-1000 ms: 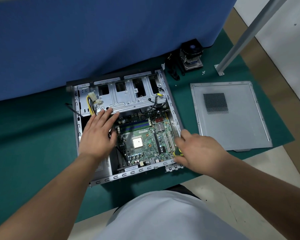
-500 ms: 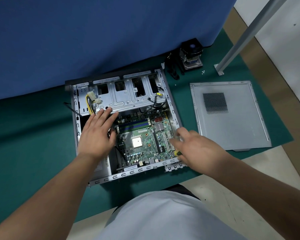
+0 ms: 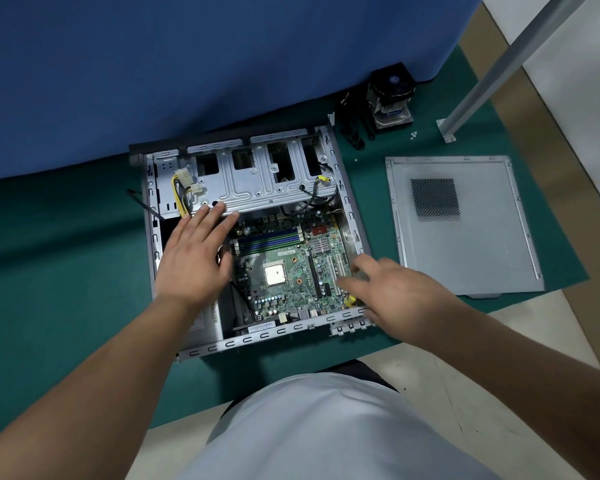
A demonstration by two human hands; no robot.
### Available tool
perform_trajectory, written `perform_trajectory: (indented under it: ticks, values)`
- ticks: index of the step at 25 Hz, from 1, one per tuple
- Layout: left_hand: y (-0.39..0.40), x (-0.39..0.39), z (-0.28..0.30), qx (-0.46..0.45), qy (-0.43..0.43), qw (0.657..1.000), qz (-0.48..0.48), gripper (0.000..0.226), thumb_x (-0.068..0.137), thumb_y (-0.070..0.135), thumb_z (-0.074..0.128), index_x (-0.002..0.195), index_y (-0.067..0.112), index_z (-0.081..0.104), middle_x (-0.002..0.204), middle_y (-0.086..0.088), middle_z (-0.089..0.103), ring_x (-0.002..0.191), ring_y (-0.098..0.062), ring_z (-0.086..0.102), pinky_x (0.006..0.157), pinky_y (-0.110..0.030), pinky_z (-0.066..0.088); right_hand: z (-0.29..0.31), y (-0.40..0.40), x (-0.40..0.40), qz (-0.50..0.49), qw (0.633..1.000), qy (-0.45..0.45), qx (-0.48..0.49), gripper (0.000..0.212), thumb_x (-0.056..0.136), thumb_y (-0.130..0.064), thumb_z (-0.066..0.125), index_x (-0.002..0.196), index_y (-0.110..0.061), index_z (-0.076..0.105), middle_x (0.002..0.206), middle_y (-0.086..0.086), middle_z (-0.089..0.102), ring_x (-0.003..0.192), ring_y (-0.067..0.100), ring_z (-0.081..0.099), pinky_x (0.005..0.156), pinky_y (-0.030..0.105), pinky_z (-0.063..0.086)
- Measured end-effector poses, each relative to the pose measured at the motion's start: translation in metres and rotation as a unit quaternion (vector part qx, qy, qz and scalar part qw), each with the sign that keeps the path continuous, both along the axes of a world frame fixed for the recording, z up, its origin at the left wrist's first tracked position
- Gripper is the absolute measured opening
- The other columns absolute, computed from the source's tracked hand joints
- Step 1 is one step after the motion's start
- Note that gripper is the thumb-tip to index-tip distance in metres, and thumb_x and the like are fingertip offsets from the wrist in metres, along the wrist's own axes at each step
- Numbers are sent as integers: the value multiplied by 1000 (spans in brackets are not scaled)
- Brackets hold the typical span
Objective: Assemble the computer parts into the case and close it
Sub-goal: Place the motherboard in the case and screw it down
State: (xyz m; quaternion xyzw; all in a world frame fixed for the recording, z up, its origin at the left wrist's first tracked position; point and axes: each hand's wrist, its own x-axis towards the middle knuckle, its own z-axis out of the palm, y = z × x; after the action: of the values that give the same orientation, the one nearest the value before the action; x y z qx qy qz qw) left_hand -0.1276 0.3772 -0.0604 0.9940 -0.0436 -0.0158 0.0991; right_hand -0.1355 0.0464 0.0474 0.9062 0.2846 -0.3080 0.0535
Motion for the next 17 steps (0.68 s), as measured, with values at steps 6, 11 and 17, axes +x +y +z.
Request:
perform_trajectory:
  ticks: [6, 11, 17]
  values:
    - [1, 0, -1, -1, -3, 1000, -2, 66, 95, 38, 39, 160, 37, 27, 168, 6, 26, 156, -16, 20, 129, -39, 8, -3, 7, -6, -61, 994, -63, -59, 39, 102, -51, 40, 116, -18, 55, 106, 4, 60, 90, 25, 59, 63, 33, 43]
    - [1, 1, -1, 1, 0, 1000, -1, 67, 95, 38, 40, 160, 37, 26, 168, 6, 26, 156, -16, 19, 129, -38, 6, 0, 6, -5, -43, 999, -30, -4, 41, 95, -10, 52, 132, -22, 41, 119, 6, 37, 90, 22, 45, 62, 36, 46]
    - [0, 1, 0, 2, 1, 1000, 1, 66, 95, 38, 40, 160, 37, 26, 169, 7, 25, 157, -16, 18, 129, -37, 4, 7, 6, -9, 3, 998, -50, -45, 35, 86, 0, 54, 116, -19, 50, 115, 3, 42, 78, 21, 41, 56, 33, 39]
